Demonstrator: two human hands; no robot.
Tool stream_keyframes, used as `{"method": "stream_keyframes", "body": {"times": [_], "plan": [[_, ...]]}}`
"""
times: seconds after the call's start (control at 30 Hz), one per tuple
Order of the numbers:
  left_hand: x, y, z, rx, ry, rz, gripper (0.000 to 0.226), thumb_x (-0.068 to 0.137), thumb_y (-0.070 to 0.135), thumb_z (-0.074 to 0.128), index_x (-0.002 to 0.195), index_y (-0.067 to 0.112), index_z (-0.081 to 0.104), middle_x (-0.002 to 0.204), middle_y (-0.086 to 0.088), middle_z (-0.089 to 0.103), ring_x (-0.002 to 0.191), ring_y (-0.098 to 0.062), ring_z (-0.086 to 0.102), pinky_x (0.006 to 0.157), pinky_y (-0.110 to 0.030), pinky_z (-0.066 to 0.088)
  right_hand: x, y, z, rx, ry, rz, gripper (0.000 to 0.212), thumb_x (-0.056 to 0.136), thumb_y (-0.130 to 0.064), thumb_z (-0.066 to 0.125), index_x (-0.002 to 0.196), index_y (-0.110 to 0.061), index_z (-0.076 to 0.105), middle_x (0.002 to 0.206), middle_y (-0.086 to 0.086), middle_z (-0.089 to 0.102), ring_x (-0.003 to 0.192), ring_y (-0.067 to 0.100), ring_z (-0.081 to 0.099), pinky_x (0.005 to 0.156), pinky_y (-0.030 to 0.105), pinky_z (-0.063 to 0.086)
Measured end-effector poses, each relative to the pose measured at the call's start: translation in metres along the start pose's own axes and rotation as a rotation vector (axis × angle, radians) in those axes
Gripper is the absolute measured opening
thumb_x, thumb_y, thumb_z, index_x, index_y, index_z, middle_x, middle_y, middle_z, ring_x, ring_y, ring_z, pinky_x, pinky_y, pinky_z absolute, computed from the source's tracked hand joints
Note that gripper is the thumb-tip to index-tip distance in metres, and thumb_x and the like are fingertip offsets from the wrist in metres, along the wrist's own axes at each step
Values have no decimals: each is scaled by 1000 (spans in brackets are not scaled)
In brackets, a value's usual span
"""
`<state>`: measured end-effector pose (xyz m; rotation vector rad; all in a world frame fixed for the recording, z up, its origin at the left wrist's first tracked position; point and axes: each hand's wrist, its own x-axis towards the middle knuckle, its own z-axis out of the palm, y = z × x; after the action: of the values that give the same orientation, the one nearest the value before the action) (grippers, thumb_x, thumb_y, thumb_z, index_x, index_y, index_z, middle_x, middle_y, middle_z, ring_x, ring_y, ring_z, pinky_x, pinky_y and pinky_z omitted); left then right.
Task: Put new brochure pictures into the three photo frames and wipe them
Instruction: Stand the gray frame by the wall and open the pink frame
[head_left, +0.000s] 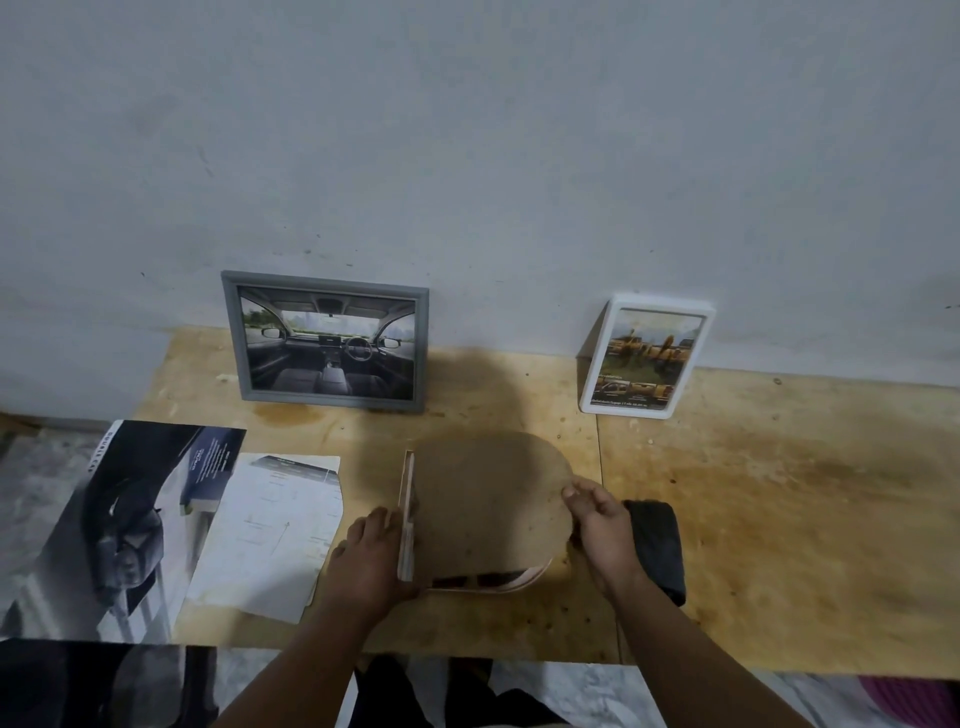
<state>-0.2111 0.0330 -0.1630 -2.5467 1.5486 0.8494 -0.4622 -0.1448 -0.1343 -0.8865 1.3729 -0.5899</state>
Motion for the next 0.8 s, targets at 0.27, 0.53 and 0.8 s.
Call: {"method": "stream_keyframes", "body": {"times": [0.27,0.53,0.8], "plan": [[2,-5,0,-12,11,32,116,72,67,77,161,25,16,163,-3,26,146,-26,30,111,-45,43,74,-65,26,117,186,39,35,100,-15,64,135,-15,63,121,10,71,110,29,68,94,44,58],[3,-12,-1,-95,-7,11,126,63,84,64,162,28,11,160,-2,31,145,-26,30,113,-48,39,82,-64,49,-280,408,-185,62,100,-28,61,156,-16,38,149,12,50,137,30,48,114,44,42],[0,-13,6,13,-16,58,125,63,83,67,161,27,13,163,-10,28,147,-34,30,113,-54,40,13,39,26,-1328,-164,-354,72,92,-64,53,154,-31,35,153,1,37,136,21,40,108,39,44]]}}
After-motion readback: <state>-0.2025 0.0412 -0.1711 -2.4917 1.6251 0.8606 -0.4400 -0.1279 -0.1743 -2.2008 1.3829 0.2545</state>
